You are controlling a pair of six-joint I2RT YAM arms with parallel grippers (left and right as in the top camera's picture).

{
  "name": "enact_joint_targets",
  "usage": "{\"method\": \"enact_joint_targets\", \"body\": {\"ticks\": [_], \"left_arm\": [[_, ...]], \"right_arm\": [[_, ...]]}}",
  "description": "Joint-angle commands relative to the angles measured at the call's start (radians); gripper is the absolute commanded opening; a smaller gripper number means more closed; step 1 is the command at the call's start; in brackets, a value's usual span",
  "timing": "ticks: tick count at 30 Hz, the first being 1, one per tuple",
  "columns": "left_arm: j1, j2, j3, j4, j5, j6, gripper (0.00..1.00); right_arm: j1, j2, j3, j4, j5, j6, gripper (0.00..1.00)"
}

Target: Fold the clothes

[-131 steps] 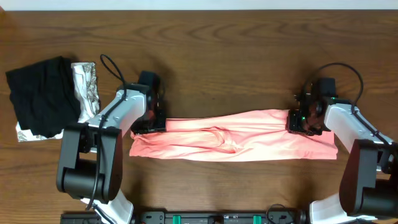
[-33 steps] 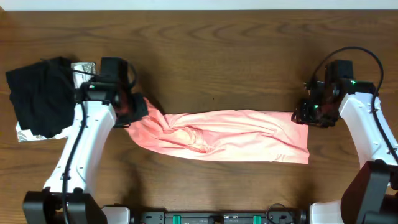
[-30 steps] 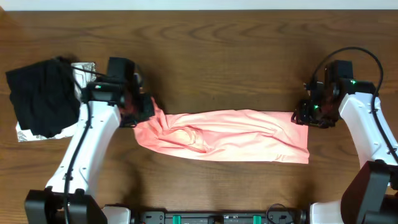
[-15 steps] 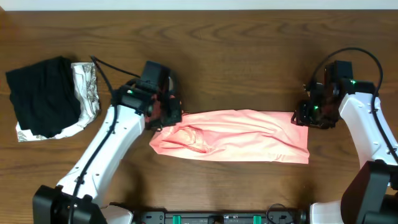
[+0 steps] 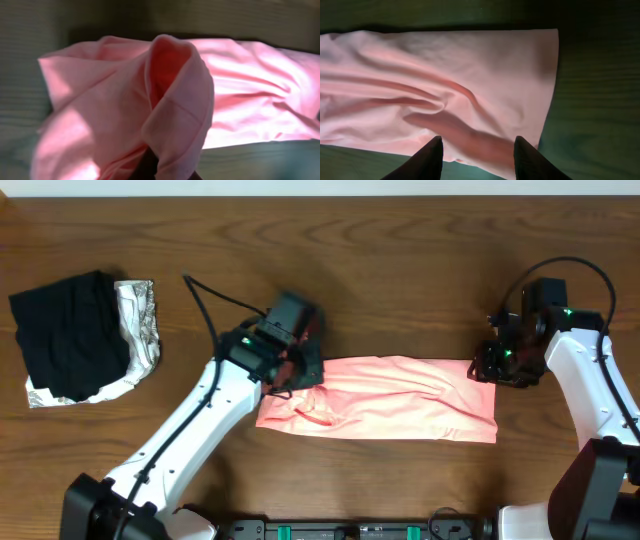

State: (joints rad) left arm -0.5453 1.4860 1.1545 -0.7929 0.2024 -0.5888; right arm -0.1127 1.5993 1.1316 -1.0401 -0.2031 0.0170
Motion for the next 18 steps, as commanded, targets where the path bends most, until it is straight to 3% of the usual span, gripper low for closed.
{"method": "enact_joint_targets", "body": {"ticks": [1, 11, 17, 18], "left_arm": [[-0.035, 0.018, 0.014, 0.018, -0.012, -0.055, 0.06], [-0.1, 0.045, 0.014, 0.061, -0.013, -0.09, 0.06], [-0.102, 0.06, 0.014, 0.098, -0.003, -0.09, 0.41], [-0.102, 0.06, 0.014, 0.109, 0.002, -0.09, 0.42]], "right_arm": [[-0.008, -0.018, 0.019, -0.003, -0.012, -0.014, 0.45], [-0.008, -0.018, 0.019, -0.005, -0.015, -0.014, 0.45], [-0.008, -0.018, 0.019, -0.007, -0.015, -0.014, 0.45], [-0.008, -0.018, 0.019, -0.007, -0.015, -0.014, 0.45]]}}
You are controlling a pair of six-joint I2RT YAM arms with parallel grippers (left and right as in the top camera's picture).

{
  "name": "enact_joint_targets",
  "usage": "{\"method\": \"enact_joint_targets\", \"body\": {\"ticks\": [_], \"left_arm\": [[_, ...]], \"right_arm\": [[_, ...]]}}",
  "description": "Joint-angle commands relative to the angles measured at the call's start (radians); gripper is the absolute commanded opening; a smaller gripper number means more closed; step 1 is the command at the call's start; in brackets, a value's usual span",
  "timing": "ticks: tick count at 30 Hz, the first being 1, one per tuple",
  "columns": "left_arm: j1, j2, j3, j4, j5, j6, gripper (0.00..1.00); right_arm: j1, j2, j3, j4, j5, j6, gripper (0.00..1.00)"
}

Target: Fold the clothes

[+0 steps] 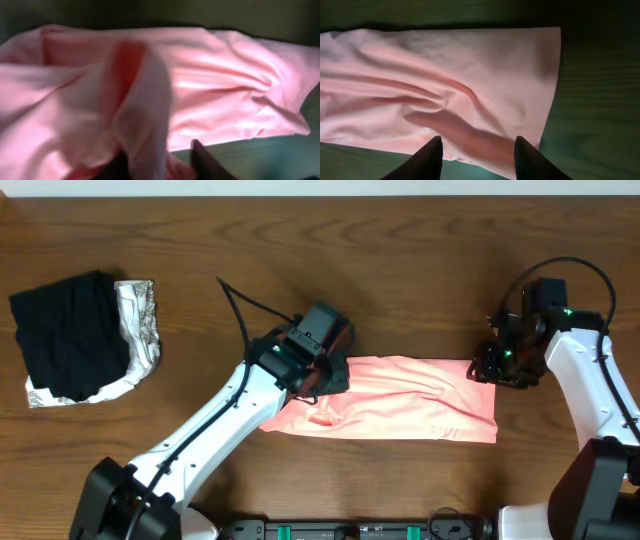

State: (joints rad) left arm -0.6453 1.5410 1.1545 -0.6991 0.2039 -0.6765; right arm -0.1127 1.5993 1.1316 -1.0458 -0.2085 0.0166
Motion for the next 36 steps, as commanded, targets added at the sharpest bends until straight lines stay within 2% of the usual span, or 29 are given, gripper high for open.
{"method": "enact_joint_targets", "body": {"ticks": [1, 9, 13, 15, 20, 23, 24, 26, 36], "left_arm": [[-0.002, 0.005, 0.014, 0.029, 0.014, -0.002, 0.42], [-0.002, 0.004, 0.014, 0.076, 0.051, 0.003, 0.4], [0.003, 0.0, 0.014, 0.075, 0.045, 0.076, 0.36], [0.014, -0.002, 0.015, 0.053, 0.011, 0.104, 0.31], [0.054, -0.002, 0.014, -0.047, -0.164, 0.124, 0.29], [0.069, -0.001, 0.014, -0.101, -0.225, 0.127, 0.19], [0.072, 0.001, 0.011, -0.105, -0.223, 0.126, 0.13], [0.071, 0.006, 0.002, -0.101, -0.219, 0.126, 0.11], [0.029, 0.101, -0.032, -0.031, -0.156, 0.114, 0.1]], "right_arm": [[-0.008, -0.018, 0.019, -0.001, -0.01, -0.014, 0.45], [-0.008, -0.018, 0.019, -0.001, -0.009, -0.014, 0.45], [-0.008, -0.018, 0.019, -0.001, -0.009, -0.014, 0.46], [-0.008, -0.018, 0.019, -0.001, -0.009, -0.014, 0.46], [-0.008, -0.018, 0.019, -0.001, -0.01, -0.022, 0.46], [-0.008, -0.018, 0.019, -0.003, -0.01, -0.022, 0.45], [-0.008, -0.018, 0.019, -0.003, -0.01, -0.022, 0.45], [-0.008, -0.018, 0.019, -0.002, -0.01, -0.022, 0.45], [-0.008, -0.018, 0.019, -0.013, -0.009, -0.022, 0.45]]}}
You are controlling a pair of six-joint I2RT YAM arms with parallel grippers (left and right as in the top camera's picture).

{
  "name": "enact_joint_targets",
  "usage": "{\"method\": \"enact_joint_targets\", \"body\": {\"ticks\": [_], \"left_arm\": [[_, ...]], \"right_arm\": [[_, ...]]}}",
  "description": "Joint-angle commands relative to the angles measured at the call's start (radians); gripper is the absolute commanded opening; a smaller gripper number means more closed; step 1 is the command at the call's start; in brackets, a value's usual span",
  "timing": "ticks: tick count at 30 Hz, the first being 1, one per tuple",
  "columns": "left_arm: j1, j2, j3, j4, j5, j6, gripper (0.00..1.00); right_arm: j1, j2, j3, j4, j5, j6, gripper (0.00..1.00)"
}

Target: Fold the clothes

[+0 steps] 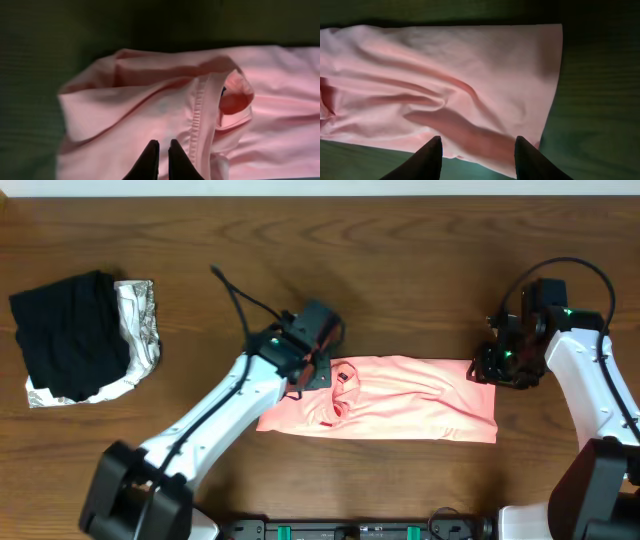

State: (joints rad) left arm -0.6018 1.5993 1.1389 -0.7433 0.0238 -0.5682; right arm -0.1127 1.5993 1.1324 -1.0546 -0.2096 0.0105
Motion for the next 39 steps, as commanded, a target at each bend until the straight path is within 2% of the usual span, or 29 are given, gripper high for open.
{"method": "enact_joint_targets", "body": {"ticks": [1, 6, 13, 20, 24, 29, 32, 39], "left_arm": [[-0.018, 0.057, -0.016, 0.021, 0.036, 0.006, 0.11], [-0.031, 0.13, -0.016, 0.032, 0.068, -0.037, 0.1], [-0.048, 0.202, -0.016, 0.116, 0.233, -0.039, 0.1], [-0.066, 0.204, -0.016, 0.151, 0.239, -0.039, 0.12], [-0.064, 0.203, -0.016, 0.151, 0.238, -0.027, 0.29], [-0.034, 0.165, -0.008, 0.146, 0.237, 0.055, 0.41], [0.008, 0.095, -0.005, 0.139, 0.235, 0.099, 0.46], [0.127, -0.1, -0.004, 0.12, 0.211, 0.194, 0.5]], "right_arm": [[-0.008, -0.018, 0.019, -0.005, -0.008, -0.016, 0.46], [-0.008, -0.018, 0.019, -0.005, -0.008, -0.016, 0.45], [-0.008, -0.018, 0.019, -0.005, -0.008, -0.016, 0.46], [-0.008, -0.018, 0.019, -0.005, -0.008, -0.016, 0.47], [-0.008, -0.018, 0.019, -0.008, -0.008, -0.016, 0.47], [-0.008, -0.018, 0.019, -0.013, -0.008, -0.027, 0.47], [-0.008, -0.018, 0.019, -0.012, -0.008, -0.027, 0.48], [-0.008, -0.017, 0.019, -0.011, -0.008, -0.027, 0.49]]}}
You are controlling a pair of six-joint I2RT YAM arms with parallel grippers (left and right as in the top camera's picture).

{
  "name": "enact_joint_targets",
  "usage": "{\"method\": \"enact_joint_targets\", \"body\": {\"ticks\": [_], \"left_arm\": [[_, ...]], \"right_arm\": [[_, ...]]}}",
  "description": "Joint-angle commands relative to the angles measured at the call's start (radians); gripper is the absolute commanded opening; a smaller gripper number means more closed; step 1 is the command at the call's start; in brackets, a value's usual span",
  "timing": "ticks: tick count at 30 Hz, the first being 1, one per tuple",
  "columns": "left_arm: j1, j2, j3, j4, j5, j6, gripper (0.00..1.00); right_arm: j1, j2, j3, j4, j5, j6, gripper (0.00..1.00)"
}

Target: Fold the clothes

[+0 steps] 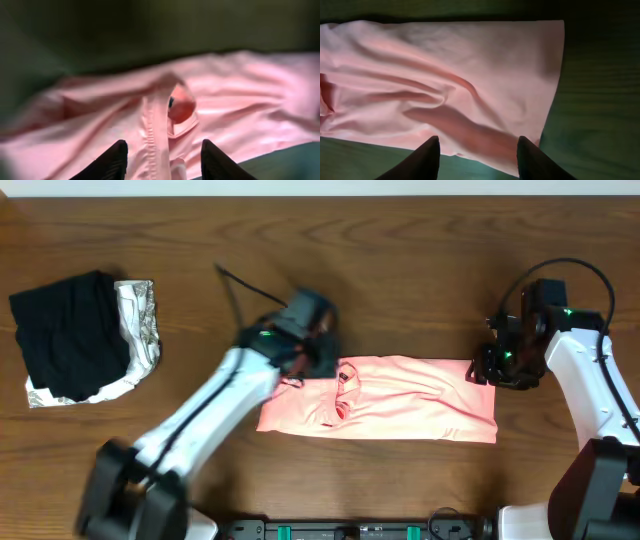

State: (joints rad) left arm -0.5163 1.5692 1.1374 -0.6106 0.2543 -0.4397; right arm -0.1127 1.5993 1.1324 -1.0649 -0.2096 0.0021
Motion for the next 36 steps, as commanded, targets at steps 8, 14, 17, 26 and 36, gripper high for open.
{"method": "enact_joint_targets", "body": {"ticks": [8, 14, 17, 26, 36], "left_arm": [[0.15, -0.101, -0.003, -0.085, -0.019, 0.066, 0.52], [0.209, -0.099, -0.003, -0.154, -0.087, 0.081, 0.58], [0.236, -0.099, -0.003, -0.183, -0.109, 0.081, 0.59], [0.259, -0.099, -0.003, -0.197, -0.109, 0.08, 0.59], [0.259, -0.099, -0.003, -0.197, -0.109, 0.08, 0.59]], "right_arm": [[-0.009, -0.017, 0.018, -0.032, 0.069, -0.01, 0.5], [-0.055, -0.017, -0.005, -0.042, 0.123, 0.027, 0.66], [-0.087, -0.013, -0.041, -0.016, 0.089, 0.035, 0.69], [-0.109, -0.01, -0.201, 0.145, -0.035, 0.034, 0.75], [-0.109, -0.01, -0.313, 0.304, -0.034, 0.035, 0.78]]}}
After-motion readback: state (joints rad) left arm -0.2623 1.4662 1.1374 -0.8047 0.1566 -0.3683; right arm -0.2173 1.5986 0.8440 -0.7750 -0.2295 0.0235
